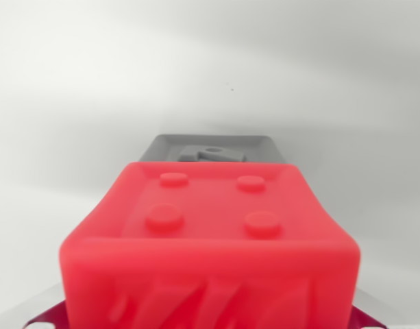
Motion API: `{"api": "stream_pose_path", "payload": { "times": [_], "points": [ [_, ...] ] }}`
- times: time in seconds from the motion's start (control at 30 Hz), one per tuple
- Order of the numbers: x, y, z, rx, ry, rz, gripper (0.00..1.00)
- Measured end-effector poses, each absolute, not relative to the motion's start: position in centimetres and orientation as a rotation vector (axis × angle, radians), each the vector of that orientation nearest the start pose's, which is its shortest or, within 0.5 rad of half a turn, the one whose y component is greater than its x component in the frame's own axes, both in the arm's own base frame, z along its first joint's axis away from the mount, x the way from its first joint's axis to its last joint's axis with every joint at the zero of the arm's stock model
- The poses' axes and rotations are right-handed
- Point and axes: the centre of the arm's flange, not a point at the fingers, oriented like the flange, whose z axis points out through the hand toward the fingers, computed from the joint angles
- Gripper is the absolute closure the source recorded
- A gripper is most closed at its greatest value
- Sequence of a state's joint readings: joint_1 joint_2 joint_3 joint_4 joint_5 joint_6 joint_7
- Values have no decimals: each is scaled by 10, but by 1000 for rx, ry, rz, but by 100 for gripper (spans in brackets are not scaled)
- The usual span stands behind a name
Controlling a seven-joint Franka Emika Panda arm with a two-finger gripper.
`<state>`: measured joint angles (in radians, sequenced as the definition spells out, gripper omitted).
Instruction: Destack cube
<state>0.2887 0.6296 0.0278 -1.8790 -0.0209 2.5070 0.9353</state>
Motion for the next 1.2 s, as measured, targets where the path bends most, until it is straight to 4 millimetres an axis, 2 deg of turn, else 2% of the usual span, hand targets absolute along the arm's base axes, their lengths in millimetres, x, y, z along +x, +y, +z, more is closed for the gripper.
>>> {"api": "stream_pose_path", "payload": {
  "times": [0.4,0.83,1.2],
  "points": [
    [604,197,196,-2995,938,0,100],
    [604,197,233,-2996,934,-9,100],
    [600,177,227,-3011,905,5,100]
  ]
}}
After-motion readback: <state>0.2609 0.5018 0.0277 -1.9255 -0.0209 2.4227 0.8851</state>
